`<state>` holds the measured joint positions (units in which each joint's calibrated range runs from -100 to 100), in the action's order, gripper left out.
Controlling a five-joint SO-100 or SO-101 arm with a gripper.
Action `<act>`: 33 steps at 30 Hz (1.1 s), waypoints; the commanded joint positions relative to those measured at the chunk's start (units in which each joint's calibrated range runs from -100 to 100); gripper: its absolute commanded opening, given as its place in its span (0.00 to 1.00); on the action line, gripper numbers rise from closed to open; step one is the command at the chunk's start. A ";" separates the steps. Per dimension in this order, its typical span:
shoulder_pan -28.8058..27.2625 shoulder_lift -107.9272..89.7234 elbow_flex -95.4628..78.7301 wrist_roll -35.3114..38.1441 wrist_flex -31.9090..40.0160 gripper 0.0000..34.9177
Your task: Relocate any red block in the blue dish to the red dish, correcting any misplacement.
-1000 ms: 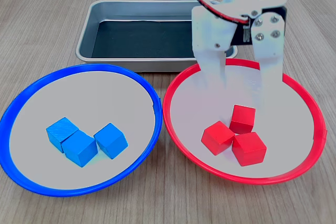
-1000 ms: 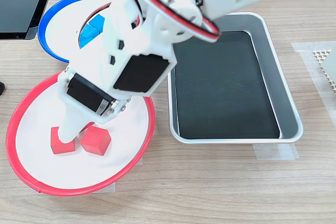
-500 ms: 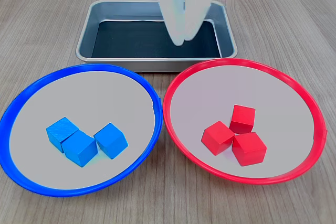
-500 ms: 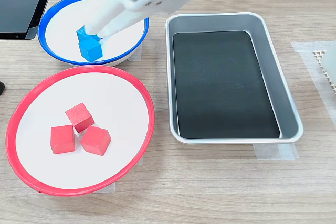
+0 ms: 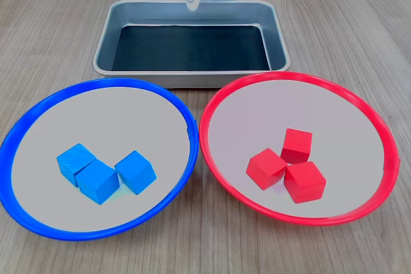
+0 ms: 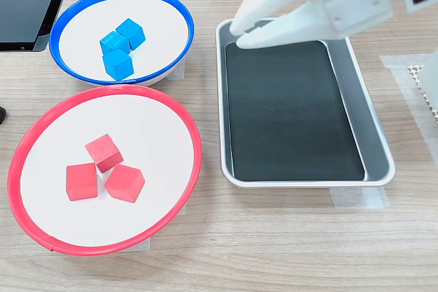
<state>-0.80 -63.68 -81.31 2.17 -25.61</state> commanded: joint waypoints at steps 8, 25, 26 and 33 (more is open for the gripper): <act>0.75 -24.46 -17.05 -1.17 -5.22 0.01; 1.50 -34.61 -18.69 -2.34 -17.02 0.01; 1.50 -34.95 -18.69 -2.39 -17.60 0.01; 1.50 -35.29 -18.69 -2.78 -20.82 0.01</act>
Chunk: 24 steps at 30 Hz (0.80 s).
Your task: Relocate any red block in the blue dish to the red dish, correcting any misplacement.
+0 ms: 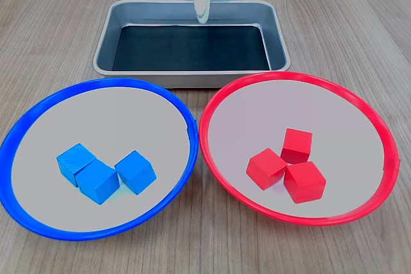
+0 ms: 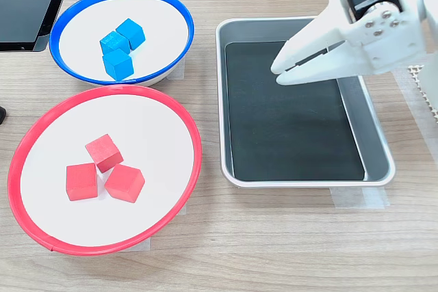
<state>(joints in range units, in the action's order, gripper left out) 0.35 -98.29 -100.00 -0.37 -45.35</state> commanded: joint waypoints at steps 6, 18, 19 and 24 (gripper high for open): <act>0.16 -0.68 0.00 -0.34 -1.99 0.01; 0.26 -0.68 0.00 -0.29 -1.99 0.01; 0.26 -0.68 0.00 -0.29 -1.99 0.02; 0.26 -0.68 0.00 -0.34 -2.07 0.01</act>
